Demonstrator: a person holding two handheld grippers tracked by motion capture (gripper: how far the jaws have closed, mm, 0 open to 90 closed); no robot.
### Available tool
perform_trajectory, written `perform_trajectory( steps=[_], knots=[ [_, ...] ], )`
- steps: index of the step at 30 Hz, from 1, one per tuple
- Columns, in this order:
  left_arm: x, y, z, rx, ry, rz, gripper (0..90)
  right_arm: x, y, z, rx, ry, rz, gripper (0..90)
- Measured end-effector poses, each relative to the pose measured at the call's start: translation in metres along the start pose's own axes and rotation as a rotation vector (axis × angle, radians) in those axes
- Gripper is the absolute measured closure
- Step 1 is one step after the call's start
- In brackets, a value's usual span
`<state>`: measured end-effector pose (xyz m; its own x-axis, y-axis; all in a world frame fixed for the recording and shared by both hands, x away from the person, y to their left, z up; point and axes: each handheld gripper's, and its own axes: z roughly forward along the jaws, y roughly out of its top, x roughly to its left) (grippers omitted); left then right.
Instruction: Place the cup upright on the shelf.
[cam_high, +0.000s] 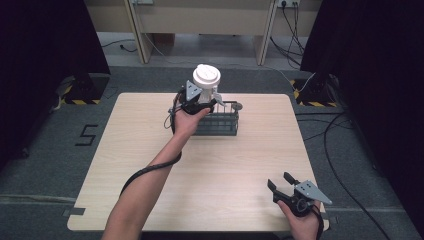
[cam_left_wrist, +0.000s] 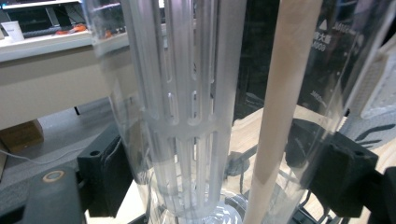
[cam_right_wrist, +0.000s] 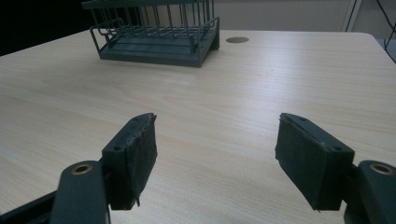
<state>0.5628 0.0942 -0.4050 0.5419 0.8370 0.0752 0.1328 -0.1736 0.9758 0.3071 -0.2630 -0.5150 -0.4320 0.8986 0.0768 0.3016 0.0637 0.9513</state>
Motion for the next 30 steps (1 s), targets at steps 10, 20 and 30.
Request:
perform_trajectory(
  steps=[10,20,30],
  knots=[
    [-0.004,-0.009,0.009,0.026,0.001,-0.01,17.9,0.0,0.0,0.0,0.002,0.003,-0.003,29.6],
    [-0.006,-0.022,0.016,0.059,0.011,-0.028,17.9,0.0,0.0,0.0,0.005,0.01,0.001,29.7],
    [-0.006,-0.039,0.021,0.089,0.02,-0.054,17.8,0.001,0.0,0.0,0.007,0.011,-0.002,29.7]
  ],
)
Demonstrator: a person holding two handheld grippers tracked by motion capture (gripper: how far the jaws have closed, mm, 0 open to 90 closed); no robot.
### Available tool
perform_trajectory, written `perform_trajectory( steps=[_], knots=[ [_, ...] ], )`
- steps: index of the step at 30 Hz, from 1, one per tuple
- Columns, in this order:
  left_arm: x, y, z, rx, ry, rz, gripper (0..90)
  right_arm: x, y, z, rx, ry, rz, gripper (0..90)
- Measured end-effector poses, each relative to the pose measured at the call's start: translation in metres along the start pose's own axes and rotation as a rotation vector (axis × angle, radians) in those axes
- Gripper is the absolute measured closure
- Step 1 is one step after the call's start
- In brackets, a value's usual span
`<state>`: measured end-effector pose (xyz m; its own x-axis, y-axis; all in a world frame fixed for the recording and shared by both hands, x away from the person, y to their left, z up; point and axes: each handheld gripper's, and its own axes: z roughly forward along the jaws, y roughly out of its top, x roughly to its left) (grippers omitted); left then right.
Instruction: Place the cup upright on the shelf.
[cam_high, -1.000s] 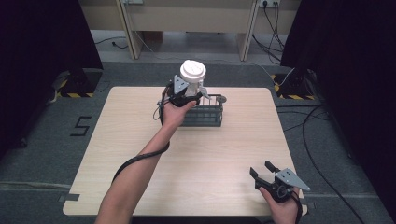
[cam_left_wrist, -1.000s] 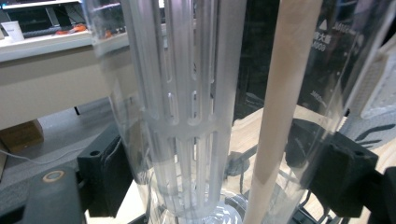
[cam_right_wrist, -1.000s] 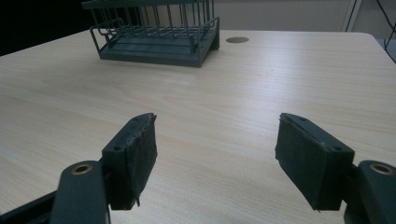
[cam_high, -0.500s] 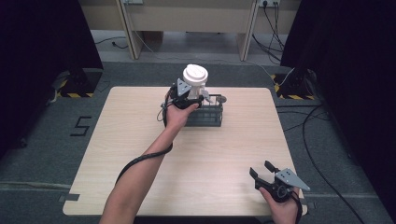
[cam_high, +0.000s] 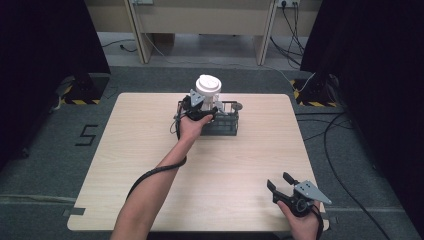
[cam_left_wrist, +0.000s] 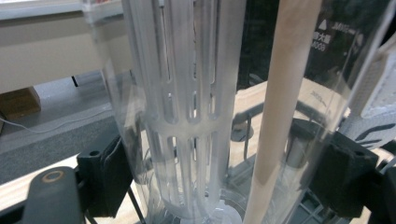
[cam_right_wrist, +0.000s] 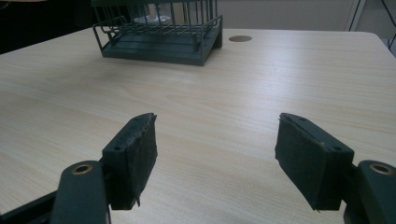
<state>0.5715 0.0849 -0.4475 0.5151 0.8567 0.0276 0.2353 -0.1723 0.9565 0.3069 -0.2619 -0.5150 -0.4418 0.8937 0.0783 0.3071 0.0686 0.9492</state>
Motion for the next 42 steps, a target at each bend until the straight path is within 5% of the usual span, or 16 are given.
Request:
perform_trajectory(
  steps=[9,18,42],
  knots=[
    [-0.006,-0.005,0.007,0.005,-0.016,-0.017,17.7,0.0,0.0,0.0,0.0,0.001,-0.001,29.7],
    [-0.008,-0.006,0.008,0.02,-0.047,0.01,17.2,0.001,0.0,0.0,0.005,0.005,-0.007,29.8],
    [-0.008,-0.01,-0.012,0.021,-0.024,0.058,14.5,0.002,0.0,0.001,0.014,0.005,-0.02,29.8]
  ],
)
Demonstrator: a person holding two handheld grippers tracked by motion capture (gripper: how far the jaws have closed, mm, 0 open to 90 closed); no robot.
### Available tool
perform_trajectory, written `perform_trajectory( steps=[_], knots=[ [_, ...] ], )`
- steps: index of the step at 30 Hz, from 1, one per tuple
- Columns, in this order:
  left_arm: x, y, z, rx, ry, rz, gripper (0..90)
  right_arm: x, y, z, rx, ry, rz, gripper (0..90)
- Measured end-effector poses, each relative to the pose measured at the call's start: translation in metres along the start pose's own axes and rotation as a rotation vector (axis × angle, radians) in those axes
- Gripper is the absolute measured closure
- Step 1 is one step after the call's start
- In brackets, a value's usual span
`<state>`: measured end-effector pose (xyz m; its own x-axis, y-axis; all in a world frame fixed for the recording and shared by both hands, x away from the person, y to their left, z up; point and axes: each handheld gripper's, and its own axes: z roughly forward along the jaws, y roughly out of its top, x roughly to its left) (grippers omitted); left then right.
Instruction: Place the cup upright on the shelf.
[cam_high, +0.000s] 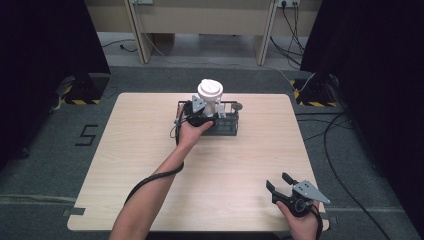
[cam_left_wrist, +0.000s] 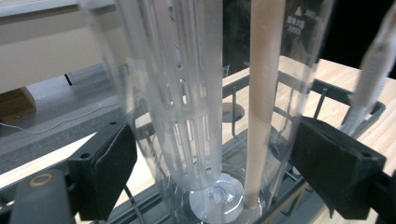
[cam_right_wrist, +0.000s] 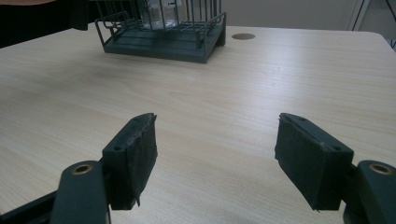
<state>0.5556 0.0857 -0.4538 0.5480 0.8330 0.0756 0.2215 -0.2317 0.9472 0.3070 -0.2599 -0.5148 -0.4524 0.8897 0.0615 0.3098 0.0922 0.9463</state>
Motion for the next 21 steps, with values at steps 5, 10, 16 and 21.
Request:
perform_trajectory(
  steps=[5,10,16,21],
  knots=[
    [-0.001,-0.002,-0.009,-0.003,-0.006,0.013,14.5,0.0,0.0,0.0,0.002,-0.001,0.0,29.8],
    [-0.003,-0.007,-0.02,-0.001,-0.003,0.011,14.5,0.0,0.0,0.0,0.001,-0.003,-0.004,29.8],
    [-0.002,-0.009,-0.031,-0.008,-0.004,0.016,14.5,0.001,0.0,0.0,0.002,-0.004,-0.007,29.7],
    [-0.003,-0.013,-0.04,-0.004,-0.015,0.02,14.5,0.0,0.0,0.0,-0.001,-0.007,-0.003,29.2]
  ],
)
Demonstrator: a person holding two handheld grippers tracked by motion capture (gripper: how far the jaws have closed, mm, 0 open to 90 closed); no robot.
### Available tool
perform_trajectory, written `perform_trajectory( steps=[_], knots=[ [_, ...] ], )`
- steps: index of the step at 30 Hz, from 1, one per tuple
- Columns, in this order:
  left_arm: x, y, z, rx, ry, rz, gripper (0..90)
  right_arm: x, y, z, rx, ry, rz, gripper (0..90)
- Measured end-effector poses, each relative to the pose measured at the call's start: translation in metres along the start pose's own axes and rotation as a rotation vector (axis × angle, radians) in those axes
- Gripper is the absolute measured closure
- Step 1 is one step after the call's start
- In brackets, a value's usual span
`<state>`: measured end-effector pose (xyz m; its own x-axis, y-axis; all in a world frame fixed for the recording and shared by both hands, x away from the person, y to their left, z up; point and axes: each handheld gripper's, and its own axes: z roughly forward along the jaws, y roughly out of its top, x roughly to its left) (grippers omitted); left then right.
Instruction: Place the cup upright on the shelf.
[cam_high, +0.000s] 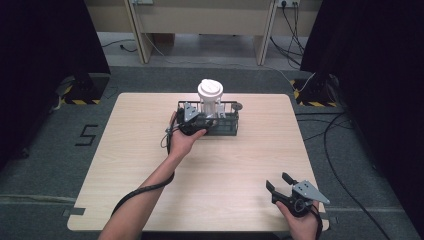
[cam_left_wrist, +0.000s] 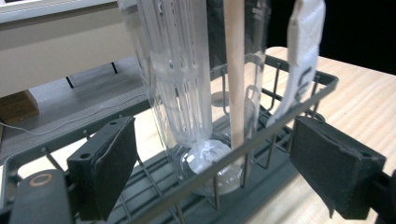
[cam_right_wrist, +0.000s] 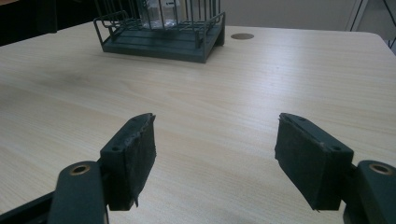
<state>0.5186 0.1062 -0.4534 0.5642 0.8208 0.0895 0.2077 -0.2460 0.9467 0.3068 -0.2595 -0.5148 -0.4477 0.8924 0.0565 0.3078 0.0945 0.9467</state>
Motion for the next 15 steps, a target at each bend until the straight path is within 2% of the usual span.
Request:
perform_trajectory(
  steps=[10,15],
  knots=[
    [0.002,-0.004,-0.02,0.001,-0.009,0.01,14.5,0.0,0.0,0.0,0.001,0.003,-0.001,28.5],
    [0.003,-0.007,-0.03,0.001,-0.013,-0.007,14.5,0.0,0.0,0.0,0.001,0.002,0.0,28.4]
  ],
)
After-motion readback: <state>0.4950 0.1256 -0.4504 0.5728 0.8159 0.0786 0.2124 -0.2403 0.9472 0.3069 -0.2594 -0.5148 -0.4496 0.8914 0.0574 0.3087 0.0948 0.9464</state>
